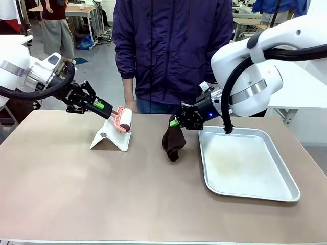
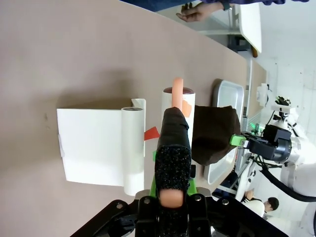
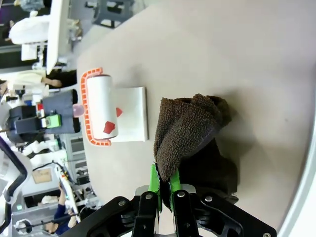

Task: Clean the surface of the table.
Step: Return the Lint Roller and towel to their original positions.

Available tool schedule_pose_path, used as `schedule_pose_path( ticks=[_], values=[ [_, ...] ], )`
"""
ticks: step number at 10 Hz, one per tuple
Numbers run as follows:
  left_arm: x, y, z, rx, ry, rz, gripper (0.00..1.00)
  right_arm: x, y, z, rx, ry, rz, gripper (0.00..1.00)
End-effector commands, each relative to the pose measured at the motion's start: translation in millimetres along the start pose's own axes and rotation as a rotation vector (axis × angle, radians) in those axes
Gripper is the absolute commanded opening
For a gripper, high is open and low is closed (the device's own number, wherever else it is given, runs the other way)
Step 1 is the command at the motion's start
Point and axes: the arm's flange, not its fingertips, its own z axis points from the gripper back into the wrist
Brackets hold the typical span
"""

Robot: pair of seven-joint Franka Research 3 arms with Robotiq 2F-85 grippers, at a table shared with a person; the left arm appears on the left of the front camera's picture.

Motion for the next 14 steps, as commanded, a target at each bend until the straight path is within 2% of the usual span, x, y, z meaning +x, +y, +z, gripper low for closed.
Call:
schedule_pose_path(
  ticks=[1,6,8,10,14],
  values=[
    [-9,1,-7,0.008,-0.008,0.013,0.21,11,9,-8,-0.045,-0.03,-0.03,0.09],
    [-13,6,-18,0.069,-0.018,0.029,0.21,24,-2,-30,-0.092,-0.005,-0.083,0.09],
    [-19,6,-21,0.099,0.032,0.026,0.21,29,-6,-32,-0.104,0.001,-0.104,0.09],
    [-22,2,-22,0.101,0.064,-0.001,0.21,31,-8,-39,-0.114,0.02,-0.118,0.09],
    [-24,-13,-27,0.191,0.065,-0.072,0.21,29,-12,-48,-0.075,0.073,-0.116,0.09]
  ],
)
